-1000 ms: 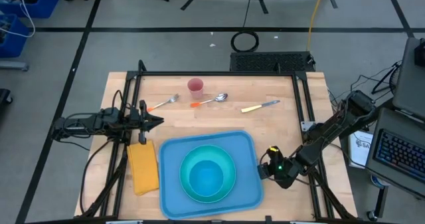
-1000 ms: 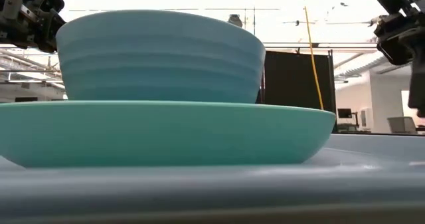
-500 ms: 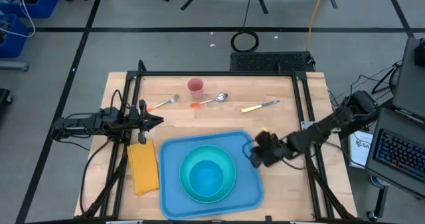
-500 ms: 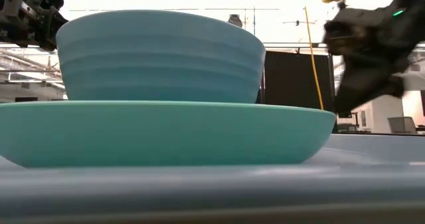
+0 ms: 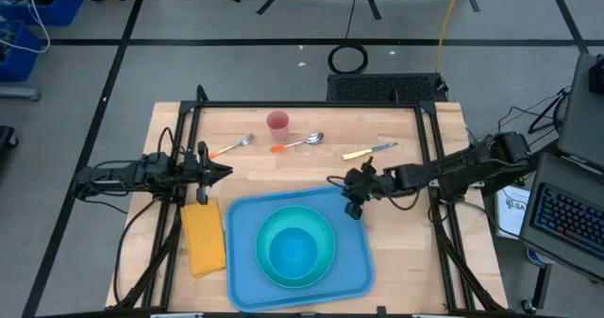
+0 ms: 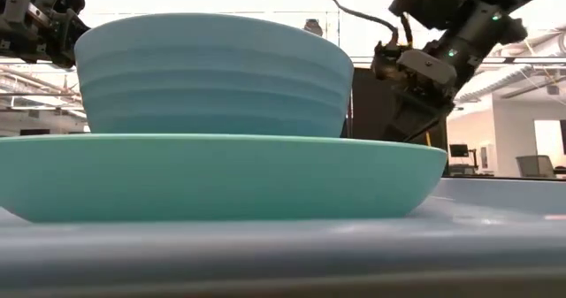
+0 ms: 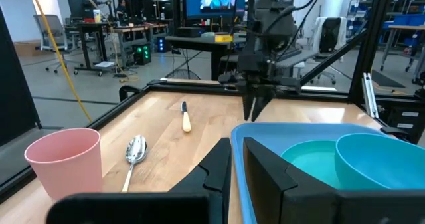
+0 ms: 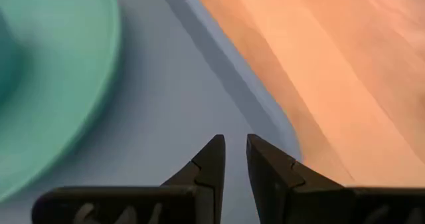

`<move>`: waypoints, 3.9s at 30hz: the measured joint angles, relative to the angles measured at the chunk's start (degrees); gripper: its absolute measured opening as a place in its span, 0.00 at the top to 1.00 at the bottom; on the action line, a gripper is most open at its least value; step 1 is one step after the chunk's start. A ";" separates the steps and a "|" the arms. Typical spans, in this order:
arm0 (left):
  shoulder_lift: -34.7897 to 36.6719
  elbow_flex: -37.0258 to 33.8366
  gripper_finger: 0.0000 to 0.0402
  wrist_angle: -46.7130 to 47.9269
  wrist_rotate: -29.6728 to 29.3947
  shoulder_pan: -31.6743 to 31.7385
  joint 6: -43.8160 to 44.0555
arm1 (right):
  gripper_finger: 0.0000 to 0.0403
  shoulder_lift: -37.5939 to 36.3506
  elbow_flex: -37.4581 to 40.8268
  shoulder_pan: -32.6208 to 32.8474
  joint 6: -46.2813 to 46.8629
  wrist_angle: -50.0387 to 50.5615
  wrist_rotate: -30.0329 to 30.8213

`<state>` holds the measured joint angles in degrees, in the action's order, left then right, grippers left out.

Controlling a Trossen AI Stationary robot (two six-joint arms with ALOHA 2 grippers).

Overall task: Set up tray
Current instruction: Adjust the serving tray on the table

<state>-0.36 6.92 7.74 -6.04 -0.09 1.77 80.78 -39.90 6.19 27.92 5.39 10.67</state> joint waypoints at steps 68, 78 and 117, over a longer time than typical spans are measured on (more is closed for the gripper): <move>0.00 0.00 0.88 1.08 0.09 -0.01 0.23 | 1.00 11.94 7.54 10.86 52.38 -4.29 19.48; -0.02 0.00 0.88 1.20 0.11 0.01 0.23 | 1.00 11.92 7.54 11.73 53.52 -3.69 22.49; -0.01 0.00 0.88 1.58 0.13 0.01 0.55 | 1.00 18.12 7.54 16.33 64.00 -3.81 32.99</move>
<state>-0.37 6.92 9.32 -5.91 -0.08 2.32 98.90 -32.36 22.52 91.92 1.58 43.66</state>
